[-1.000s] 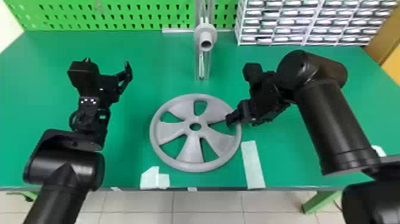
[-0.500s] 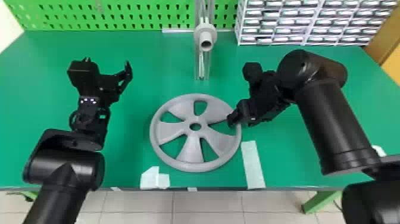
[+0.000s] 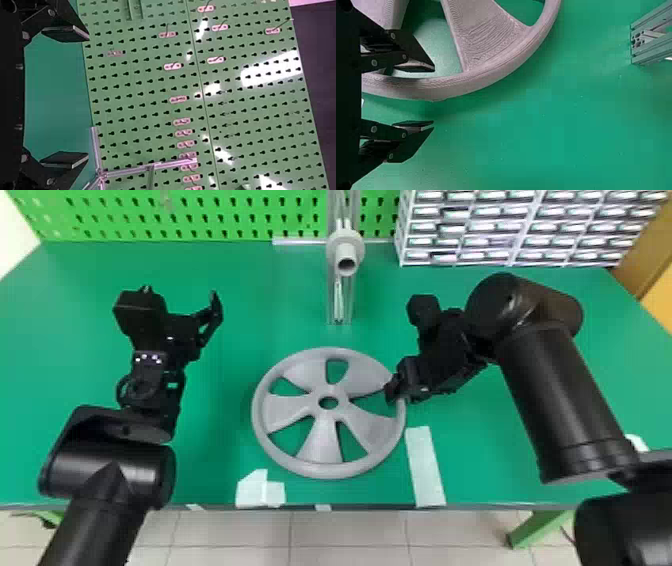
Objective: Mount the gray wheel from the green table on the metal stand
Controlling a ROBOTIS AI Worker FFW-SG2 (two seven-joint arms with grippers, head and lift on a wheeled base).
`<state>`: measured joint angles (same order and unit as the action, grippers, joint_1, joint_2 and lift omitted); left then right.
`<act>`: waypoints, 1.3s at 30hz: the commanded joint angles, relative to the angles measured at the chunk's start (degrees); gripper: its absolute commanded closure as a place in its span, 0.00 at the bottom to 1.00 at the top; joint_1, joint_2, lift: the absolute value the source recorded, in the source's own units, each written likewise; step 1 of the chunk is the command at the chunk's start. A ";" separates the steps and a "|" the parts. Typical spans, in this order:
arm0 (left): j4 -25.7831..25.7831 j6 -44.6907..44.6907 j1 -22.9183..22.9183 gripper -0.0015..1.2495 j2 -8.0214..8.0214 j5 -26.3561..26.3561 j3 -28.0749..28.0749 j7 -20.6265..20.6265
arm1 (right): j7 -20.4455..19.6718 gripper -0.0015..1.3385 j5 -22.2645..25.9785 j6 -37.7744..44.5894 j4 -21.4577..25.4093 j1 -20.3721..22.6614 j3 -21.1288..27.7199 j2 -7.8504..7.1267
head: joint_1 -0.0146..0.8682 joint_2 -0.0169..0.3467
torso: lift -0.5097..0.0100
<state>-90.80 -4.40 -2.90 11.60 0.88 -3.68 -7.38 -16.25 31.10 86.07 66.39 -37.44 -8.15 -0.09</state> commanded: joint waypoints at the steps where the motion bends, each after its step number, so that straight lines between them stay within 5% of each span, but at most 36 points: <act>1: -0.08 0.00 0.00 0.18 0.00 -0.09 -0.01 0.00 | 0.08 0.56 0.10 -0.11 -0.04 0.00 0.07 0.14 | 1.00 0.19 | 0.79; 13: -0.08 0.00 -0.09 0.18 0.09 0.00 -0.01 0.00 | -0.01 0.64 0.36 -0.20 -0.30 0.00 0.24 0.14 | 1.00 0.19 | 0.79; 17: -0.08 0.00 0.00 0.18 0.09 -0.09 -0.01 0.00 | -0.01 0.74 0.62 -0.29 -0.39 -0.09 0.33 0.14 | 1.00 0.19 | 0.79; 39: -0.17 0.00 -0.09 0.18 0.09 -0.09 -0.01 0.00 | -0.01 0.75 2.03 -0.99 -2.06 0.00 0.77 0.14 | 1.00 0.19 | 0.79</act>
<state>-90.95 -4.39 -2.99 11.69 0.80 -3.78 -7.38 -16.24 33.00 85.12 64.58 -37.35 -7.17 -0.09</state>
